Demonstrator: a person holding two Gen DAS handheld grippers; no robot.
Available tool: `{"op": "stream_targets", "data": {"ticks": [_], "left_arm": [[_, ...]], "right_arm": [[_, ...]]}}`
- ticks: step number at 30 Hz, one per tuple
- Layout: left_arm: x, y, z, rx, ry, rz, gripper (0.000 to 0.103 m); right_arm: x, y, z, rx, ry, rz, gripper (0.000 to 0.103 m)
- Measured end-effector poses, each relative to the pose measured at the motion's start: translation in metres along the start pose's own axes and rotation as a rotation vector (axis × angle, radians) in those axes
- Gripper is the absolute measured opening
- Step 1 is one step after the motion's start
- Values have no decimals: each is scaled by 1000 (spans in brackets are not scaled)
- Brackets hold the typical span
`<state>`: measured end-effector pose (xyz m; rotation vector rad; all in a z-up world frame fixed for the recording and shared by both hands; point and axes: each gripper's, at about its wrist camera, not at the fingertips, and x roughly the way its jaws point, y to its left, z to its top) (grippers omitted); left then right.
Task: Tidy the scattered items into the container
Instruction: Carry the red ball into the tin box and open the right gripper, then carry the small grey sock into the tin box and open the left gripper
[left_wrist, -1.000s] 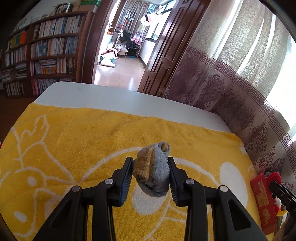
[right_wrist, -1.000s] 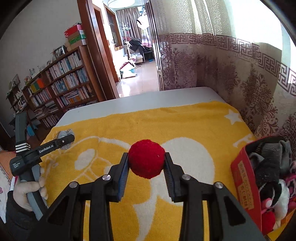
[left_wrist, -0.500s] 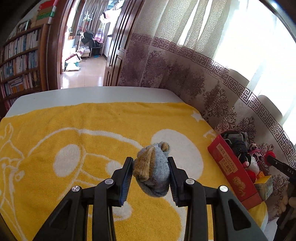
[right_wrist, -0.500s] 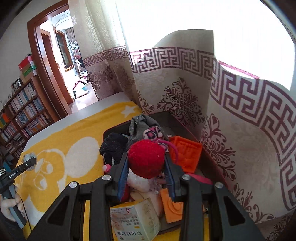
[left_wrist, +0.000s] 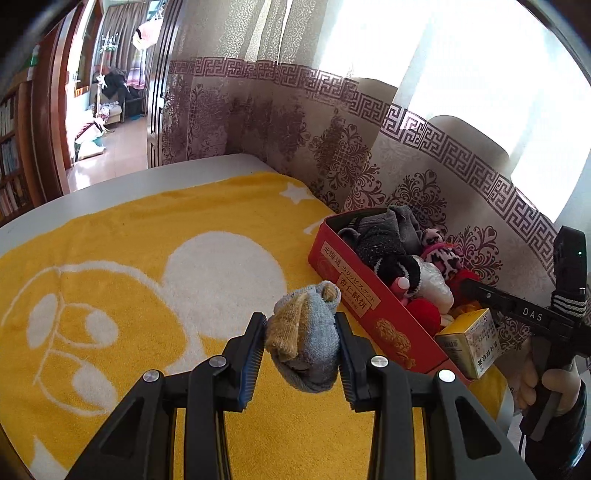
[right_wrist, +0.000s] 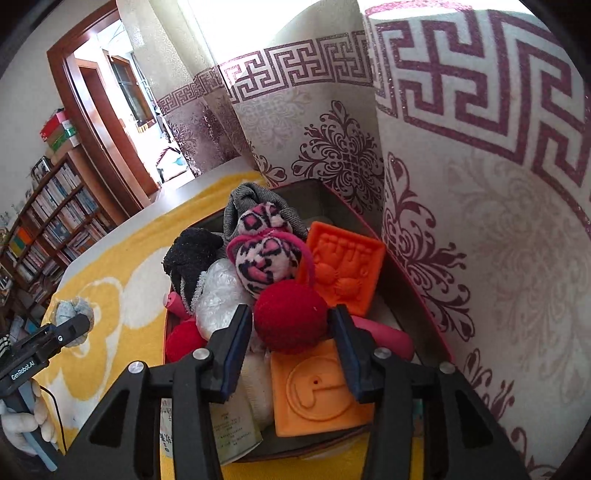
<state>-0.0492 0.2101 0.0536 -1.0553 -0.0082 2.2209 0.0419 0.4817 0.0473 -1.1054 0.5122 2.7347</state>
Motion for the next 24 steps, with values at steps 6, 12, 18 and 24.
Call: {"op": "stream_targets", "data": {"ticks": [6,12,18,24], "left_arm": [[23,-42,7,36,38,-89,38],[40,-87,17,87,65,-184,38],[55,-125,24,169,88,-236,38],[78,-143,18,193,130,-246,39]], "right_arm": [[-35,11,-2,-64,-158,-66,66],[-60,9,-2,-32,-302,-113,68],[-68,1,0,-3,-340,-114,68],[-65,-9,0,24,-344,-123,68]]}}
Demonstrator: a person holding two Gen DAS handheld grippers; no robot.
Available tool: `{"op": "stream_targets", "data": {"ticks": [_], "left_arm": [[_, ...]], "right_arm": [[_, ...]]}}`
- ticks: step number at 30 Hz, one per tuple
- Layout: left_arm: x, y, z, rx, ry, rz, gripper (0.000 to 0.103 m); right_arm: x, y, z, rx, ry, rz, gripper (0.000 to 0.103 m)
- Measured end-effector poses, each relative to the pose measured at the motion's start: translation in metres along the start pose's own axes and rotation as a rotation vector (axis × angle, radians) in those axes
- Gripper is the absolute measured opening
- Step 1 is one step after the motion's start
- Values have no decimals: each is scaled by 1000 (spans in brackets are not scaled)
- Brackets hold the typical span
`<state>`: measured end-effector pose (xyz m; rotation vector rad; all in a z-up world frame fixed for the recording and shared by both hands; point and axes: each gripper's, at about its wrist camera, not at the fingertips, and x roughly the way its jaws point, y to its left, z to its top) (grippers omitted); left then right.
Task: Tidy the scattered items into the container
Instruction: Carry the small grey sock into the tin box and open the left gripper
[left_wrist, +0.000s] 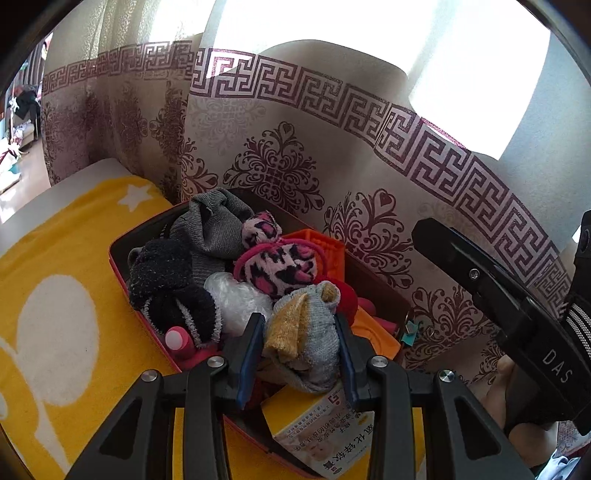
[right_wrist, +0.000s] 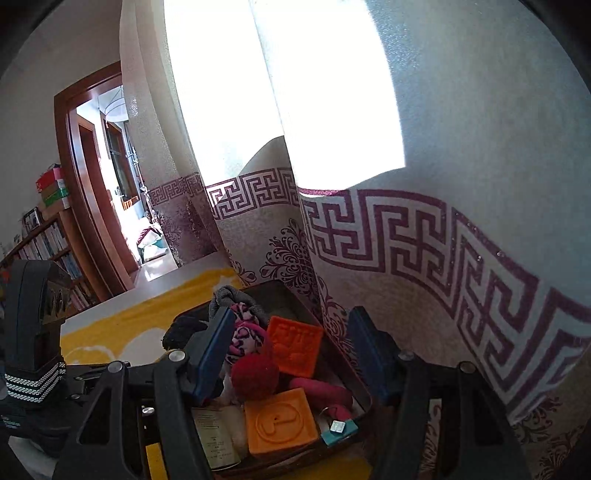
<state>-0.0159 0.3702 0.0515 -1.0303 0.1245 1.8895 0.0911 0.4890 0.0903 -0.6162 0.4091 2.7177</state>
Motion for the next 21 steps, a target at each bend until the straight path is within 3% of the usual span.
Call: {"op": "stream_targets", "data": {"ticks": [3,5,15,17,20,21], "left_arm": [[5,1,0,-12,3,0,45],[5,3,1,-33,7,-15,68],[-18,15,-3,-88,-39,-13,70],[-28,20,-4,-95,-65,15,70],[-46,26,-9,-92,-122,110,85],[-52,27,-12,-86,-147,141,86]], "right_arm": [[3,-3,-2,7,8,-2,69],[3,-4,-3,10,11,-2,71],[-7,-3,-3,26,6,8,78],[-10,-1,-3,28,9,16,79],[-15,3,-2,27,13,35,79],[-17,4,-2,25,16,45,80]]}}
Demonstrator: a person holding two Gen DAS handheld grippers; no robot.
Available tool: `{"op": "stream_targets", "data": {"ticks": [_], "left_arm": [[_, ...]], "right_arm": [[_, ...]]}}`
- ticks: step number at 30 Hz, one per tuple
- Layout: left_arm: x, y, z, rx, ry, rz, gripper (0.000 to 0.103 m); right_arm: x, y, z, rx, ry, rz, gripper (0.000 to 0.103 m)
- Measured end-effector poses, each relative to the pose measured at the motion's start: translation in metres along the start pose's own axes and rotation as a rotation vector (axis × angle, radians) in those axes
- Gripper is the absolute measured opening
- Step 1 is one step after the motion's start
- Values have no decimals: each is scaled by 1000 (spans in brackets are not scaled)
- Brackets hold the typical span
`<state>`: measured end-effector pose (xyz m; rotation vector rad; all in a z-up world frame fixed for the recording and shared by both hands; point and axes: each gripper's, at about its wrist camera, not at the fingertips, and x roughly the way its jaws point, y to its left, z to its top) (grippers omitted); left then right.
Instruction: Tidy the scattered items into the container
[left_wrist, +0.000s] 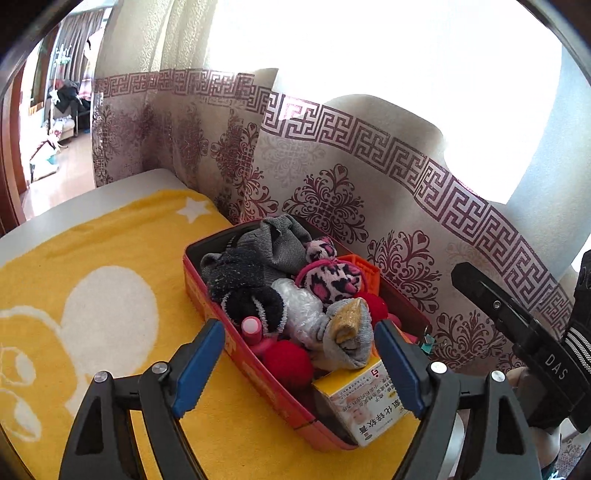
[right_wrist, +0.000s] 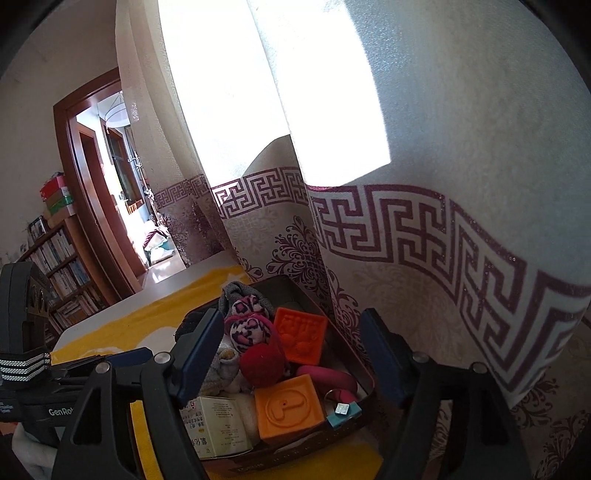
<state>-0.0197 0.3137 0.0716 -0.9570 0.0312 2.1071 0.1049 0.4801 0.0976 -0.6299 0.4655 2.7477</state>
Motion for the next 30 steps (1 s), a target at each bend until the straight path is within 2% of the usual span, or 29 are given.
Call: {"op": "stream_targets", "data": {"ticks": [3,6,10,13,14,15,17,21,25,27,30], "left_arm": [[-19,8,-8,10,-47,89,86],[-35,17,-19,-7,-60,135,86],[-46,26,-36,-58,-32,211,86],[-46,22,-48,-44,-6,245,86],[-46,19,-53,-33,8,253,95],[-45,16,-56,-28,18,257,103],[-47,9,-63,-25,19,243,103],[-52,1,-70,-52,31,158,103],[-61,-5,-76,-73,12,110,103],[-67,-10,-78,-52,-16,124,103],[-74,-16,-79,-12,-39,191,103]], "right_arm": [[-6,7,-1,-17,23,45,80],[-13,15,-6,-53,62,100,80],[-21,21,-19,-102,143,179,81],[-26,26,-34,-133,194,184,81],[-28,28,-39,-145,205,179,81],[-30,29,-44,-154,211,174,81],[-33,28,-54,-162,220,158,81],[-33,21,-64,-128,248,140,81],[-38,15,-72,-107,253,113,81],[-40,14,-75,-108,256,103,81],[-42,15,-81,-113,264,95,81]]}}
